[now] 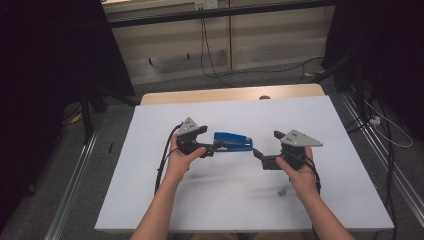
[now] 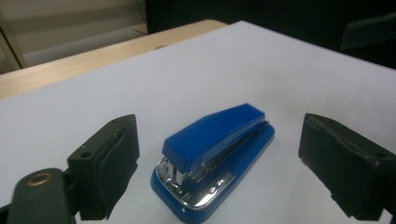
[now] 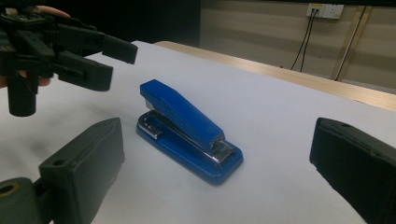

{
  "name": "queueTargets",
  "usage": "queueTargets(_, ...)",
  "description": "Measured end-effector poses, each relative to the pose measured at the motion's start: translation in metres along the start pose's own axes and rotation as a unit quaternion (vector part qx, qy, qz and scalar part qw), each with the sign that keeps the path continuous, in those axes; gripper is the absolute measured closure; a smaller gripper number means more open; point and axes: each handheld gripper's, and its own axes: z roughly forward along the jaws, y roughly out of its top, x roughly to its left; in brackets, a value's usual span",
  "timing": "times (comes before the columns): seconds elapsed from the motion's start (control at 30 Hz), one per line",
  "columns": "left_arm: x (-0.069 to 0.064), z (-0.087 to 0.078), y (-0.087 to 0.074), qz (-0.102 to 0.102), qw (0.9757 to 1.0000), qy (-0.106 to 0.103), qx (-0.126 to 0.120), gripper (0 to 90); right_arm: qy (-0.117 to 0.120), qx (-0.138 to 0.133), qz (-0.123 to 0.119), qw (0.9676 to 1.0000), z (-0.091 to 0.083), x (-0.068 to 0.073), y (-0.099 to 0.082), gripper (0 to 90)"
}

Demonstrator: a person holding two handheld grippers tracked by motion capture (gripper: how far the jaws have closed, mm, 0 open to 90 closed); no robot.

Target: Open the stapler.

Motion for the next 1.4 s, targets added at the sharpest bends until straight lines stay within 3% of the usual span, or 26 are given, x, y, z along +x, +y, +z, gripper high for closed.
queueTargets(0.13,0.010,0.006,-0.003,-0.011,0.9999,0.009,-0.001,13.8,0.004,0.002,-0.002,1.0000,0.003,0.001,0.000,2.8)
queueTargets(0.33,0.020,0.016,0.000,-0.011,0.9999,0.000,0.003,16.4,0.006,0.007,0.004,1.0000,0.007,0.001,0.001,2.7)
queueTargets(0.53,0.019,0.027,-0.002,0.010,0.9994,-0.012,0.032,20.3,0.003,0.012,-0.001,0.9999,0.011,0.002,0.003,2.8)
queueTargets(0.7,0.022,0.030,-0.007,0.015,0.9984,-0.014,0.052,23.5,0.000,0.018,-0.001,0.9998,0.013,0.002,0.002,3.0)
queueTargets(0.77,0.023,0.031,-0.009,0.009,0.9983,-0.023,0.053,25.1,0.001,0.019,0.001,0.9998,0.013,0.003,0.001,3.0)
queueTargets(1.0,0.024,0.036,-0.012,0.017,0.9975,-0.031,0.061,32.4,0.002,0.023,0.004,0.9997,0.014,0.004,-0.003,3.1)
queueTargets(1.07,0.024,0.038,-0.014,0.007,0.9974,-0.037,0.061,33.9,0.003,0.023,0.001,0.9997,0.014,0.003,-0.003,3.2)
queueTargets(1.4,0.024,0.042,-0.015,-0.002,0.9959,-0.068,0.059,45.1,-0.001,0.023,0.000,0.9997,0.013,0.002,-0.002,3.2)
